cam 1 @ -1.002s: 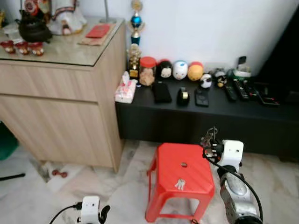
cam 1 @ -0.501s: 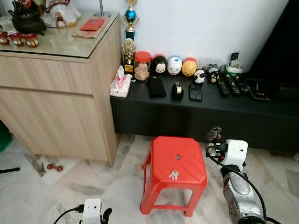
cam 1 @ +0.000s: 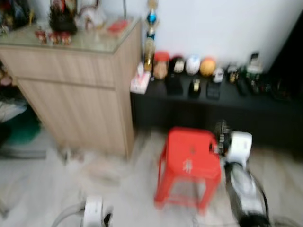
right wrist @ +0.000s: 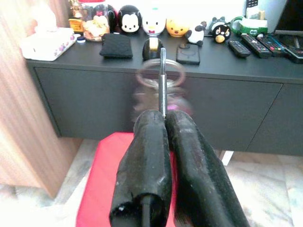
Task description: Hang keys on a hook
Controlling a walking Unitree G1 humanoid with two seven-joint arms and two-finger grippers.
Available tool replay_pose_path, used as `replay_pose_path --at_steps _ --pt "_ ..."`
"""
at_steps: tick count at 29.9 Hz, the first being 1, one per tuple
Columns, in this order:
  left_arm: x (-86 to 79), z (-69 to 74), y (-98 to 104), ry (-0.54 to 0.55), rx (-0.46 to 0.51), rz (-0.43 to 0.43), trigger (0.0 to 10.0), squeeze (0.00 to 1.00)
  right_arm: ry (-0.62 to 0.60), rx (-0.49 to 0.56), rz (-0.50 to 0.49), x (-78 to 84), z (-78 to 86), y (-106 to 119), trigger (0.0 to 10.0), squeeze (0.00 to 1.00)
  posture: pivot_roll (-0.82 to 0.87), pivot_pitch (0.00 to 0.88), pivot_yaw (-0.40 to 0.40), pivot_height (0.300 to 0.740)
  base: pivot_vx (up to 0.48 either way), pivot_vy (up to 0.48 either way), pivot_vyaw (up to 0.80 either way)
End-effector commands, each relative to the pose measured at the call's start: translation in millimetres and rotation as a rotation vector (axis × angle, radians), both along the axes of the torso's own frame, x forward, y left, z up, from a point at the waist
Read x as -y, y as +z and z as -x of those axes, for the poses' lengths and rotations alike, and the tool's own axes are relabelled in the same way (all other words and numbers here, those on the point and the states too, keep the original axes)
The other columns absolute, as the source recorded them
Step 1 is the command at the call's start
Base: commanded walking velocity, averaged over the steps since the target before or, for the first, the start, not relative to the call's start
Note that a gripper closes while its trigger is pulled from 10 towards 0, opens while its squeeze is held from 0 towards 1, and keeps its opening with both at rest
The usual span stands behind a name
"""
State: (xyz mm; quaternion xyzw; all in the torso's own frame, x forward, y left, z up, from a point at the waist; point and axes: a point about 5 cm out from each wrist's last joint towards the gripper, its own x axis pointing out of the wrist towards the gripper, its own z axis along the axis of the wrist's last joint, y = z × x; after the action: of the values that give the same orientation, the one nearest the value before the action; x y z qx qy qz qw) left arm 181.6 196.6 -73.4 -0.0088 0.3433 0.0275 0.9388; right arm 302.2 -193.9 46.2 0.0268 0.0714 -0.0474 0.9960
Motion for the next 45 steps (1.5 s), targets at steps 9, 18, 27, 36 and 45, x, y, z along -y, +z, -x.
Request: replay_pose_path --at_steps 9,18,27,36,45 --pt "2.4 -6.8 1 -0.048 -0.027 0.002 10.0 0.00 -0.051 0.008 -0.011 3.7 -2.8 1 10.0 0.00 -0.09 0.000 -0.018 0.738 -0.301 0.000 0.00" --pt "-3.3 -5.8 1 -0.034 -0.041 -0.008 10.0 0.00 -0.058 0.015 -0.017 2.0 -8.0 4 10.0 0.00 -0.09 0.000 -0.004 0.738 -0.317 0.000 0.00" --pt "-7.1 -5.8 1 -0.016 -0.049 -0.010 10.0 0.00 -0.049 0.010 -0.020 -0.1 -8.8 3 10.0 0.00 -0.08 0.000 -0.011 0.738 -0.234 0.000 0.00" --pt "-7.2 1.5 -4 -0.021 -0.093 -0.016 10.0 0.00 -0.050 0.016 -0.016 0.4 -9.5 4 10.0 0.00 -0.09 0.000 -0.005 0.738 0.000 0.000 0.00" --pt "-8.6 6.5 -6 -0.037 -0.120 -0.028 10.0 0.00 -0.038 0.006 -0.006 -2.4 -8.2 1 10.0 0.00 -0.09 0.000 -0.004 0.738 0.000 -0.137 0.00"
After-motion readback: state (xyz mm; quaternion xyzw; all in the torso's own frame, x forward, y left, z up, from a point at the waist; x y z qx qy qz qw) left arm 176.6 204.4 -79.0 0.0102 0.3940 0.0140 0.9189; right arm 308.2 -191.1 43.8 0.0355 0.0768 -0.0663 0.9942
